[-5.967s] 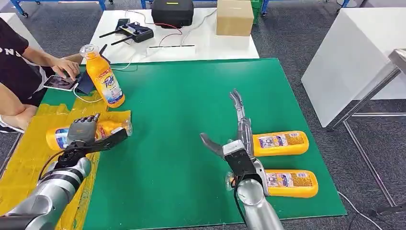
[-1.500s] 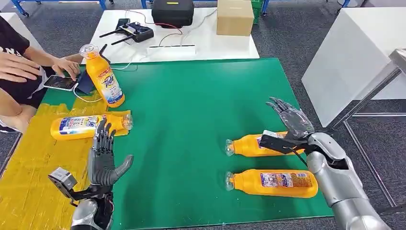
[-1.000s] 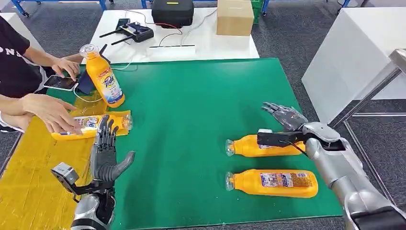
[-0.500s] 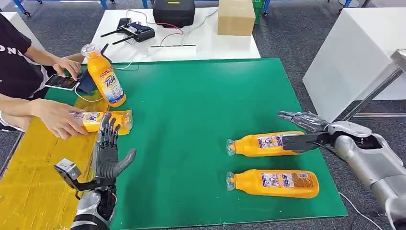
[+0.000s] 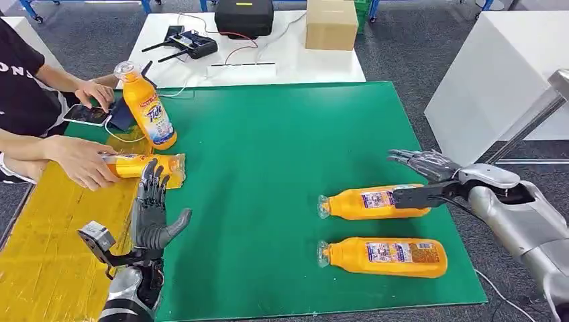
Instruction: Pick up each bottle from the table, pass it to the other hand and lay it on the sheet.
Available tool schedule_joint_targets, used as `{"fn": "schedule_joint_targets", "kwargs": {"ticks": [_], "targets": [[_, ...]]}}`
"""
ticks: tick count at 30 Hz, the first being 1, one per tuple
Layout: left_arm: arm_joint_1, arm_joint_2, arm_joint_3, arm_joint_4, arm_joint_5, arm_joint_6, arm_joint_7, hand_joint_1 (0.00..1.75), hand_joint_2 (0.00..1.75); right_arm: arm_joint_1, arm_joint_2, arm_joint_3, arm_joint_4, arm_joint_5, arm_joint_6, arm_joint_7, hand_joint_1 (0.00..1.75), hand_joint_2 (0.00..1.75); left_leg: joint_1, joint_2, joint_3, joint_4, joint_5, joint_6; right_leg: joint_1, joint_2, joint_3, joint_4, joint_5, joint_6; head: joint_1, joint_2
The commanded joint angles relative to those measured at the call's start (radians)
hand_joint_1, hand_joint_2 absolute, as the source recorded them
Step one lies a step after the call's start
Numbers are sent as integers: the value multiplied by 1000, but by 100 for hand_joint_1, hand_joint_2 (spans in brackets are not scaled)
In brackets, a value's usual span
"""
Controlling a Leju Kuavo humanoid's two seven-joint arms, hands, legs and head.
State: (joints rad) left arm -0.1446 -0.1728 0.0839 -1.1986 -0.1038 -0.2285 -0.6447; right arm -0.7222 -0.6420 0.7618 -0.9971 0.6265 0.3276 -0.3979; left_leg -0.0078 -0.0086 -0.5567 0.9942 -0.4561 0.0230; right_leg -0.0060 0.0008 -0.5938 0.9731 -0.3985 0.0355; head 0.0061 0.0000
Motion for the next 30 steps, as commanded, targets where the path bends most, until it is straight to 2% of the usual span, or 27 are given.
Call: {"fn": "schedule_joint_targets", "kwargs": {"ticks": [1,4,26,28,30], "targets": [[-31,16,-9,66,-2,0,3,0,175,-83,155,121,239,38,-64,0,0,175,1,5,5,-2,-1,-2,1,4,4,-2,1,-1,0,0],[-31,17,-9,66,-2,-1,3,0,175,-86,150,121,238,40,-64,-2,0,175,0,1,3,-1,-1,-1,0,1,2,-1,0,-1,0,0],[-31,17,-9,66,-2,-1,3,0,175,-87,147,121,237,40,-63,-4,0,175,1,2,3,0,-1,-1,1,2,2,0,-1,-1,0,0],[-31,16,-10,66,-3,-3,4,0,175,-74,178,119,253,44,-77,1,0,175,0,2,3,0,-1,-1,0,2,2,0,-1,-1,0,0],[-31,15,-14,64,-5,-5,5,0,175,-55,252,114,328,77,-121,9,0,175,1,4,4,-1,-1,-2,1,3,3,-1,0,-1,0,0]]}}
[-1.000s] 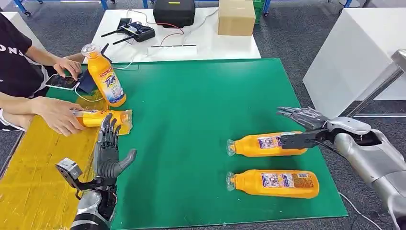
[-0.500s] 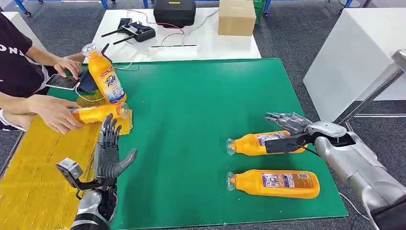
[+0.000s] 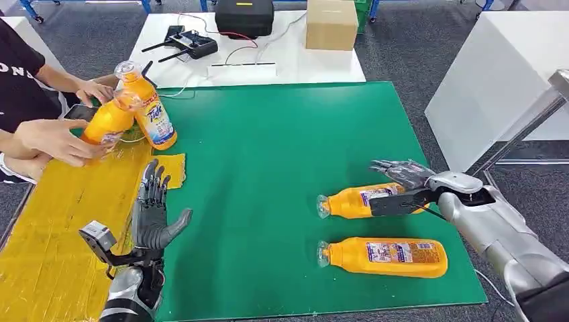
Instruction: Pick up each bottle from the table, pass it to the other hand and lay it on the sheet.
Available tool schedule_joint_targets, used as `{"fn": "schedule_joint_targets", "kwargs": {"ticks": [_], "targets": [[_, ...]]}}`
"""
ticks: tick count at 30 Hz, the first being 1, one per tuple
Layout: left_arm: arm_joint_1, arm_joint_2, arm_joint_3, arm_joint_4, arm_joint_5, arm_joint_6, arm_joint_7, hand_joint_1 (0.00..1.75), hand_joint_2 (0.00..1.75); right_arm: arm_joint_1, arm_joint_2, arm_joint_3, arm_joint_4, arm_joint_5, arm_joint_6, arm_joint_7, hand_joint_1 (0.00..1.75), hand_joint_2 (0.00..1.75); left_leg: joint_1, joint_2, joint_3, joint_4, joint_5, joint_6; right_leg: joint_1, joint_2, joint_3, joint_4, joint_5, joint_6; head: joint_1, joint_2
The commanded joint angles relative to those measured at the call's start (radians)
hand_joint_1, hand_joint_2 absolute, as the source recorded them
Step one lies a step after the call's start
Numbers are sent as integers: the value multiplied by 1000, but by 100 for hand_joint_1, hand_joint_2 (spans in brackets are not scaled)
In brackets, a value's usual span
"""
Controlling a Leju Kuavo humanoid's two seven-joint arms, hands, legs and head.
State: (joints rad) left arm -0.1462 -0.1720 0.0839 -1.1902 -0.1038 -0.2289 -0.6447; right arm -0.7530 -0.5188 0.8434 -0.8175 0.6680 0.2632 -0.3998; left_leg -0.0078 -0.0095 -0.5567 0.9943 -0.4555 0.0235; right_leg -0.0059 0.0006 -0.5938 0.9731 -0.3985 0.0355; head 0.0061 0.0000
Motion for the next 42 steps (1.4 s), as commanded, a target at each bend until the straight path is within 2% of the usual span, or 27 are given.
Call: {"fn": "schedule_joint_targets", "kwargs": {"ticks": [1,4,9,10,11,12,14,20,21,22,24,27,28,29,31,32,33,34,36,37,38,40,41,42], "targets": [[-29,13,-14,55,-4,-5,5,0,175,-17,166,31,193,60,-81,14,0,175,1,5,5,-2,-1,-2,1,4,4,-2,0,-1,0,0],[-34,13,-20,56,-3,-11,7,0,175,22,221,30,255,74,-119,17,0,175,2,8,7,-3,-2,-3,2,6,6,-4,1,-1,0,0],[-44,20,-30,67,1,-11,7,0,175,37,214,33,304,82,-110,-11,0,175,2,-1,4,-1,0,-2,2,-1,3,-1,-1,-1,0,0],[-45,14,-24,68,3,-9,7,0,175,18,287,72,414,199,-138,238,0,175,3,0,6,-1,-2,-3,3,-1,6,-2,-2,-1,0,0],[-45,9,-19,68,3,-6,7,0,175,31,352,59,459,211,-181,304,0,175,2,1,4,-1,-1,-2,2,1,3,-1,-1,-1,0,0],[-43,6,-15,66,1,-6,11,0,175,28,394,50,512,225,-211,318,0,175,2,3,6,-2,-1,-2,3,3,5,-3,0,-1,0,0],[-42,3,-14,63,-4,-9,15,0,175,40,421,31,532,236,-235,327,0,175,4,7,8,-3,-1,-2,4,5,7,-4,1,-1,1,0],[-40,2,-14,61,-6,-9,18,0,175,48,426,18,537,244,-249,338,0,175,4,7,9,-3,-1,-2,4,5,7,-3,1,-1,0,0],[-42,-1,-13,65,-8,-12,23,0,175,56,436,2,543,273,-246,359,0,175,5,13,14,-1,-5,-4,5,14,9,-2,1,-1,1,0],[-45,-1,-14,68,-8,-12,24,0,175,59,439,-5,545,284,-242,366,0,175,4,11,16,-3,-4,-6,4,12,12,-4,1,-1,0,0],[-47,-2,-14,70,-9,-11,24,0,175,62,443,-6,545,290,-243,370,0,175,4,17,26,-2,-7,-5,5,17,21,-4,1,-2,1,0],[-47,-4,-13,70,-9,-9,25,0,175,61,455,-23,545,313,-261,390,0,175,4,19,23,-2,-3,-6,6,19,17,-6,5,-4,1,0],[-45,-4,-12,68,-9,-9,26,0,175,59,458,-26,543,320,-269,396,0,175,4,20,27,-1,-5,-5,5,20,20,-4,4,-4,1,0],[-44,-5,-11,66,-10,-8,26,0,175,57,461,-32,540,325,-279,399,3,175,4,19,22,-2,-3,-6,6,19,16,-5,6,-4,1,0],[-40,-5,-9,59,-9,-10,28,0,175,54,466,-52,537,337,-293,412,28,175,5,19,24,-1,-3,-6,6,19,18,-4,6,-4,1,0],[-39,-5,-8,58,-9,-11,29,0,175,52,467,-54,538,342,-291,415,33,175,5,18,22,-2,-1,-6,6,18,16,-5,8,-4,0,0],[-40,-6,-7,59,-9,-12,30,0,175,50,468,-59,538,351,-289,421,31,175,5,20,27,0,-4,-6,5,20,20,-3,5,-4,1,0],[-40,-6,-7,59,-9,-12,30,0,175,50,468,-59,538,351,-289,421,31,175,5,19,23,0,-2,-6,5,19,17,-4,7,-5,1,0],[-40,-6,-7,59,-9,-12,30,0,175,50,468,-59,538,351,-289,421,31,175,5,22,31,1,-7,-6,5,23,24,-1,3,-4,1,0],[-41,-6,-7,59,-9,-11,30,0,175,51,466,-59,538,352,-289,421,31,175,6,21,25,1,-4,-7,5,22,18,-2,6,-4,1,0],[-41,-6,-7,59,-9,-11,30,0,175,51,466,-59,538,352,-289,421,31,175,6,23,30,1,-6,-6,5,25,23,-1,4,-4,0,0],[-41,-6,-7,59,-9,-11,30,0,175,51,466,-59,538,352,-289,421,31,175,6,20,18,1,-1,-7,5,22,12,-3,9,-5,1,0],[-42,-6,-7,62,-10,-12,31,0,175,52,466,-64,538,358,-288,420,33,175,6,21,23,2,-4,-7,5,23,16,-1,7,-5,1,0],[-42,-6,-7,62,-9,-13,31,0,175,53,466,-66,538,360,-287,420,21,175,6,22,26,3,-5,-7,5,24,19,0,5,-5,1,0]]}}
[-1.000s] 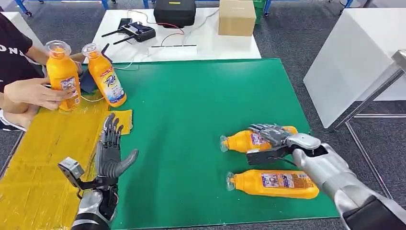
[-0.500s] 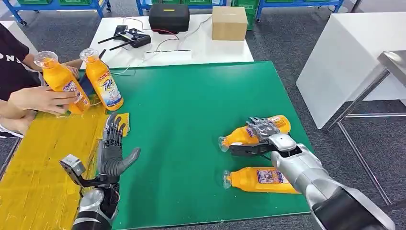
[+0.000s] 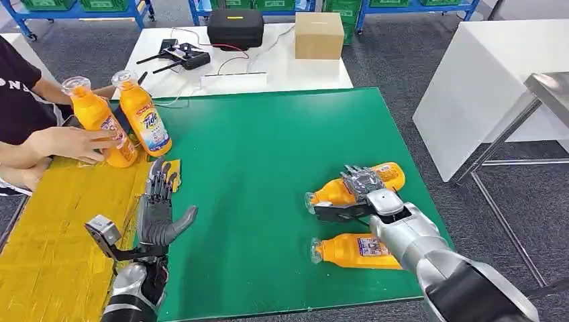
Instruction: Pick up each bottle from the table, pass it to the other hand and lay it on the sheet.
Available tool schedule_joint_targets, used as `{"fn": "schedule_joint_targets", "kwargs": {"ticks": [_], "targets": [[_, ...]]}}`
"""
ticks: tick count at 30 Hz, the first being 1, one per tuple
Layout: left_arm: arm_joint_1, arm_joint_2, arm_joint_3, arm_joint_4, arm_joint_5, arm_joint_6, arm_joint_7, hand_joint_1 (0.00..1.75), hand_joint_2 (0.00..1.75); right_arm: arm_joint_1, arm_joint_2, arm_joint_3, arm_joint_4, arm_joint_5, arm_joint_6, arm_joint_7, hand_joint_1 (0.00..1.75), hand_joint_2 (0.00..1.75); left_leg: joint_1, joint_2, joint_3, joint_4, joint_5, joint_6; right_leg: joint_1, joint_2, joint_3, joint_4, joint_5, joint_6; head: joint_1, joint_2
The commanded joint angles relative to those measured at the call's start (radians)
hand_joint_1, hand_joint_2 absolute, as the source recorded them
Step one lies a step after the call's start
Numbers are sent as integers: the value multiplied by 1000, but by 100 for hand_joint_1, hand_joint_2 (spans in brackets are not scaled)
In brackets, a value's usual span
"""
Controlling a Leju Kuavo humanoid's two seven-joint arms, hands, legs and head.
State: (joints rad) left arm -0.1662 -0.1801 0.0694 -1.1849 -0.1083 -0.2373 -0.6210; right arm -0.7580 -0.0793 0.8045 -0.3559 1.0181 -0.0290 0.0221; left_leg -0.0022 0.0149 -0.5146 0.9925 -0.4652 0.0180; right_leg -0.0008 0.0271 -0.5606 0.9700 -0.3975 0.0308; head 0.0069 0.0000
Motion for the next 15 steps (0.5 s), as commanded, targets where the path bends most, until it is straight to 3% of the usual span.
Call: {"fn": "schedule_joint_targets", "kwargs": {"ticks": [1,6,7,10,13,14,15], "targets": [[-22,2,8,59,-5,-5,8,0,175,57,25,-36,76,19,6,-4,2,175,0,-4,-20,2,7,-1,0,-5,-17,0,7,0,0,0],[-29,6,10,75,-6,-11,5,0,175,35,2,-94,69,45,30,-47,0,175,0,-2,-11,3,4,-1,0,-3,-10,2,3,0,0,0],[-32,6,10,80,-6,-12,4,0,175,24,-3,-105,68,48,40,-53,0,175,0,-4,-18,3,6,-1,0,-5,-16,1,6,0,0,0],[-44,6,7,96,-7,-14,2,0,175,-13,-22,-117,72,69,74,-69,0,175,0,-6,-19,1,7,-1,0,-7,-16,0,6,0,0,0],[-51,6,5,108,-8,-13,1,0,175,-39,-33,-133,73,70,86,-75,0,175,-1,-4,-10,2,4,-1,-1,-4,-9,2,2,0,0,0],[-52,5,4,108,-8,-14,1,0,175,-43,-35,-135,73,70,88,-75,0,175,0,-8,-21,1,8,-2,0,-9,-17,-2,6,0,0,0],[-54,5,3,111,-8,-16,1,0,175,-53,-38,-141,76,68,98,-76,0,175,-1,-4,-12,2,4,-1,-1,-4,-11,2,3,0,0,0]]}}
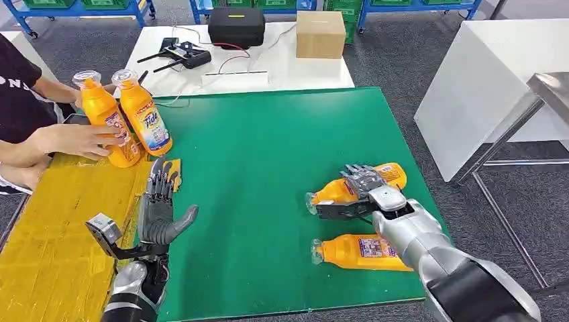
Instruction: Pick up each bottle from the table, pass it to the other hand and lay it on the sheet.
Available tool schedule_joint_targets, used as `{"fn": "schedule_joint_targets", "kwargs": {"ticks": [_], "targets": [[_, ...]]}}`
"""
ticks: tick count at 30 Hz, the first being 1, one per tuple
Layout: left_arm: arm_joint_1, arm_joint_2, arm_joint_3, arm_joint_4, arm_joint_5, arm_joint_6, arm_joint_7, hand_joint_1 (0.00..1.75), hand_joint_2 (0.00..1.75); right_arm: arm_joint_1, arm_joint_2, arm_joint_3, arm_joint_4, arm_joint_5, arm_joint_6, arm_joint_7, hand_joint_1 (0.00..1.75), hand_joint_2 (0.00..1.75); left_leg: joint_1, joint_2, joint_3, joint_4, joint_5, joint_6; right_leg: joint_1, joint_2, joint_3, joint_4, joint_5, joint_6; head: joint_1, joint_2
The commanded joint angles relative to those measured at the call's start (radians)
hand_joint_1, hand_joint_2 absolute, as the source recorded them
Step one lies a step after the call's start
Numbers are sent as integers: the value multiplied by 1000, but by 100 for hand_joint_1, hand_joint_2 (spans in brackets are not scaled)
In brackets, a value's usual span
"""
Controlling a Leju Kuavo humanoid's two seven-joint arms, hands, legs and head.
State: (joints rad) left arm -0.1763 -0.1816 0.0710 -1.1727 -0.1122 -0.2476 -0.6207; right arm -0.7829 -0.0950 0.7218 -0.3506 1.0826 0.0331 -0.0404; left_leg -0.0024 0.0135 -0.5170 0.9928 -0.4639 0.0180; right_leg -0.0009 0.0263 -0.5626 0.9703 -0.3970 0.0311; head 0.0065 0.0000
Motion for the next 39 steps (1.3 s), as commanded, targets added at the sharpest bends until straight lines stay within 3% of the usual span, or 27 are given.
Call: {"fn": "schedule_joint_targets", "kwargs": {"ticks": [1,23,24,25,26,27,39], "targets": [[-45,7,-1,101,-4,-8,0,0,175,-34,-25,-63,75,6,45,-14,0,175,0,-4,-12,1,4,-1,0,-5,-10,1,3,0,0,0],[-119,5,-42,215,6,-30,-12,0,175,-76,-68,-131,127,29,238,18,3,175,-2,-16,-21,1,5,1,0,-17,-15,0,1,1,0,0],[-125,5,-44,223,6,-31,-13,0,175,-76,-73,-125,129,35,258,6,159,175,-1,-16,-21,1,5,1,0,-17,-15,0,1,1,0,0],[-131,5,-47,233,7,-30,-16,0,175,-74,-77,-127,126,37,264,-1,145,175,-2,-15,-20,1,4,1,0,-16,-14,0,1,1,0,0],[-131,5,-47,233,7,-30,-16,0,175,-74,-77,-127,126,37,264,-1,154,175,-2,-17,-21,0,5,1,0,-18,-15,-1,1,1,0,0],[-133,6,-47,237,8,-29,-17,0,175,-73,-78,-128,125,37,265,-8,175,175,-2,-15,-19,1,4,1,0,-16,-14,0,0,1,0,0],[-124,11,-41,222,15,-26,-23,0,175,-79,-64,-139,108,38,218,-23,175,175,-2,-14,-19,0,4,2,0,-15,-14,0,0,0,0,0]]}}
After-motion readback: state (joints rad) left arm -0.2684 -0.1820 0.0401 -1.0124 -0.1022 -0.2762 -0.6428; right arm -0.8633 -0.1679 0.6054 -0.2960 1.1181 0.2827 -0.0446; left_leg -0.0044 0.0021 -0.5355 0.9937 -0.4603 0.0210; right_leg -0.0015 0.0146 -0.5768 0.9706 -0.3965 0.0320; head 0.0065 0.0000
